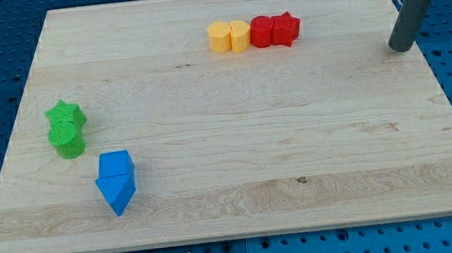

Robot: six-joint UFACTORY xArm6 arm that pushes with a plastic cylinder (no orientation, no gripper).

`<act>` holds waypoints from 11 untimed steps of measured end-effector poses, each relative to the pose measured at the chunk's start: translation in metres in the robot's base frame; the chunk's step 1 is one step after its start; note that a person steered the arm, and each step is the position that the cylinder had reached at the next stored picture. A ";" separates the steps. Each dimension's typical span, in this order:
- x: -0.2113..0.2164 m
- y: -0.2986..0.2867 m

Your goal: Point at the yellow heart

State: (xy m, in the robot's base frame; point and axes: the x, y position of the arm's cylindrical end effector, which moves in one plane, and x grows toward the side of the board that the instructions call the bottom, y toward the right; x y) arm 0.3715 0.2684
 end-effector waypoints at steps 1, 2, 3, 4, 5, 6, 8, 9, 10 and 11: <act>0.000 -0.003; 0.002 -0.021; 0.004 -0.037; 0.005 -0.044; 0.005 -0.047; 0.005 -0.050; 0.005 -0.053; 0.005 -0.055; 0.005 -0.089; 0.005 -0.146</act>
